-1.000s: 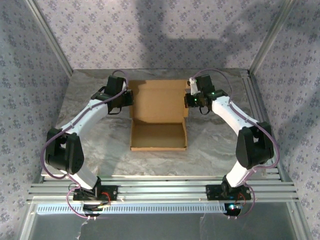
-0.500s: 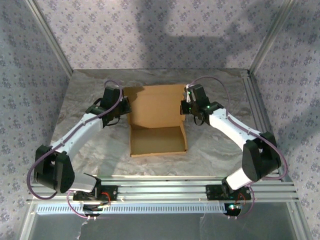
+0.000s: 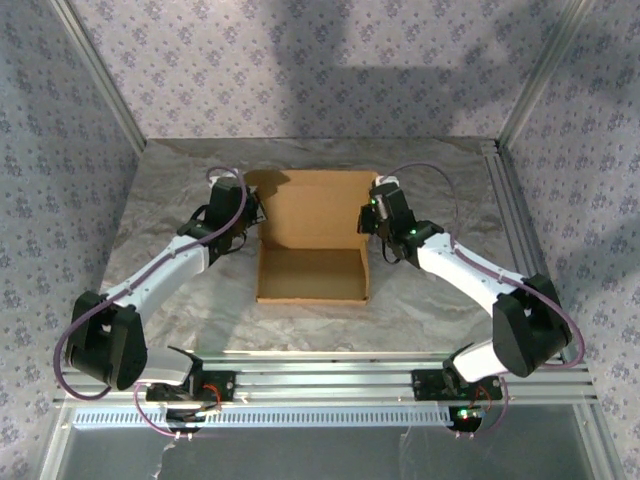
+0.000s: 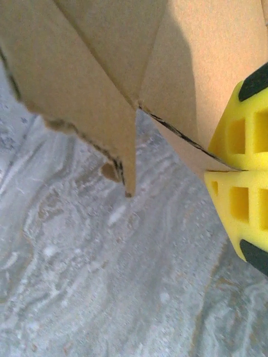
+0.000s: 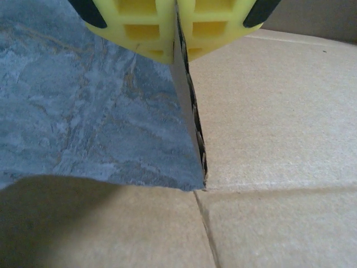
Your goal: Fold the paper box
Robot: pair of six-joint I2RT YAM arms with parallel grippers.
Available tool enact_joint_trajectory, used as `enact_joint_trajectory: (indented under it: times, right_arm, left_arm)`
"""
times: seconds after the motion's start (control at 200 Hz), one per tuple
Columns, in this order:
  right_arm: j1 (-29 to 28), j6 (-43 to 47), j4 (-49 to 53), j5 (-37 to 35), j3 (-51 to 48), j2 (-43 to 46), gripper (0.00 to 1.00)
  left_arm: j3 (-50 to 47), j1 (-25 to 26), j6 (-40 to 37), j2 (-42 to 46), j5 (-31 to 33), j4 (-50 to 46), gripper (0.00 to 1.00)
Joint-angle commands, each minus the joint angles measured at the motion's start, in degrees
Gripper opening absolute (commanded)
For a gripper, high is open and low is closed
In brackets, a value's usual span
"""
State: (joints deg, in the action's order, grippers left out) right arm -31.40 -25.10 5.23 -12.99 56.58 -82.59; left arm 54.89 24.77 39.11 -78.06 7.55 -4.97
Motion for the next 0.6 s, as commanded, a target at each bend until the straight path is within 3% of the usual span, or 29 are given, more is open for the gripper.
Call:
enact_joint_trajectory:
  times: [0.0, 0.365, 0.595]
  right_arm:
    - [1.4, -0.4, -7.9, -4.1, -0.3, 0.7, 0.0]
    - [2.4, 3.8, -31.6, -0.9, -7.8, -4.3, 0.0]
    - [2.5, 3.5, -35.8, 0.6, -11.4, -6.1, 0.0]
  left_arm:
    - [-0.2, -1.0, 1.4, -0.8, 1.8, 12.0, 0.0]
    - [-9.2, -3.2, 3.9, -6.4, -2.1, 36.2, 0.0]
    - [-15.4, -4.2, 7.7, -8.1, -4.2, 46.7, 0.0]
